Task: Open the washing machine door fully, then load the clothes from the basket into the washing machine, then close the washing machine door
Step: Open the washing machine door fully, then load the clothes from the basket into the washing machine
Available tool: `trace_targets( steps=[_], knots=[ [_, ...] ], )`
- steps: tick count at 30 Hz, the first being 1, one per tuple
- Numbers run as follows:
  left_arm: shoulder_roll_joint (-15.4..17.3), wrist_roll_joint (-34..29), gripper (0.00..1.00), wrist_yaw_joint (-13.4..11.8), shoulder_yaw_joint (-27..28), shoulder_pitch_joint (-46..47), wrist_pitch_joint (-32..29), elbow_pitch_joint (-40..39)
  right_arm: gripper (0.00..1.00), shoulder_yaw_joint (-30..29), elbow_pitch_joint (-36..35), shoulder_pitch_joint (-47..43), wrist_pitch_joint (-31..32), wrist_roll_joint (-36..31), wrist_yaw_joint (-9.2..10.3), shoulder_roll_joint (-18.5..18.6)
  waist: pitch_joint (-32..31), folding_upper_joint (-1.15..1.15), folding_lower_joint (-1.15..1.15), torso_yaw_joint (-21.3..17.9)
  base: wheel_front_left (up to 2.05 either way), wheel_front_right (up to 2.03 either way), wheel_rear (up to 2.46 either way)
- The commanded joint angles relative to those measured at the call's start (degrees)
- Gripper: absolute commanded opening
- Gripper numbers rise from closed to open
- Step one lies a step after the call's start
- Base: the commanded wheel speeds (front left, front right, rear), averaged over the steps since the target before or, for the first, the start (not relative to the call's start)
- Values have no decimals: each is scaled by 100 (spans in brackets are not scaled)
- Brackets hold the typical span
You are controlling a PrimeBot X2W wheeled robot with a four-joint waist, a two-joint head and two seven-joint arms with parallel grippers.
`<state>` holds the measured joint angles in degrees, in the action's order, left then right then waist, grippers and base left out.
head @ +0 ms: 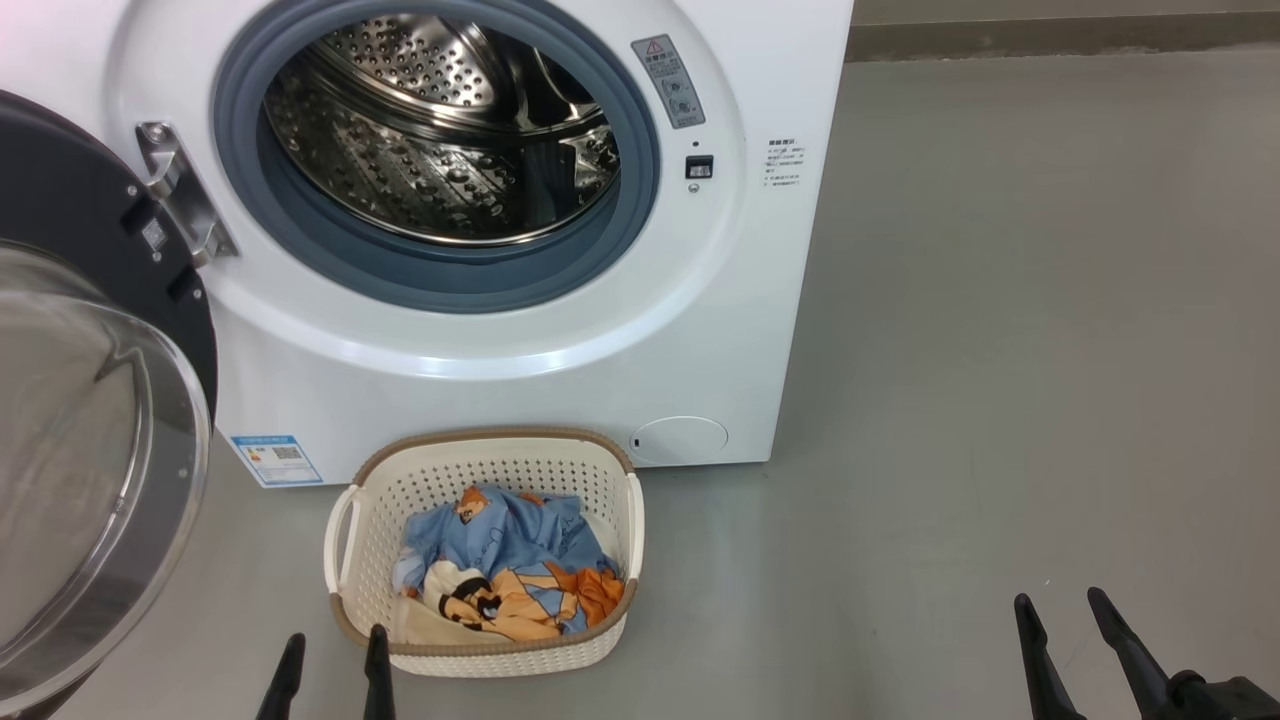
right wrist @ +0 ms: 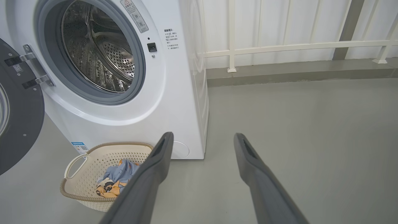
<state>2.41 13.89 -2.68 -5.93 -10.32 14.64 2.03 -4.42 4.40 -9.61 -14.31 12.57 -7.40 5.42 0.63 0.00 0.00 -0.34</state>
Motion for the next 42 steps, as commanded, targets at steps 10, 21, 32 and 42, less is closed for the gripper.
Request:
trace_targets(
  steps=[10, 21, 32, 42],
  knots=[
    [47, -139, 100, -11, 217, 85, 36, -161, 100, 137, -139, 96, -69, -38, -9, 57, 32, 0, 0, -17, 0, 0, 0],
    [47, -141, 100, -52, 231, 140, 36, -100, 100, 142, -151, 154, -69, -10, -9, 78, 141, 0, 0, -57, 0, 0, 0],
    [47, -118, 100, -97, 253, 192, 36, -58, 100, 131, -140, 175, -69, 2, -9, 84, 162, 0, 0, -61, 3, -3, 0],
    [47, -104, 100, -105, 251, 195, 36, -21, 100, 136, -136, 177, -69, 13, -9, 99, 164, 0, 0, -38, 55, -55, 0]
  ],
)
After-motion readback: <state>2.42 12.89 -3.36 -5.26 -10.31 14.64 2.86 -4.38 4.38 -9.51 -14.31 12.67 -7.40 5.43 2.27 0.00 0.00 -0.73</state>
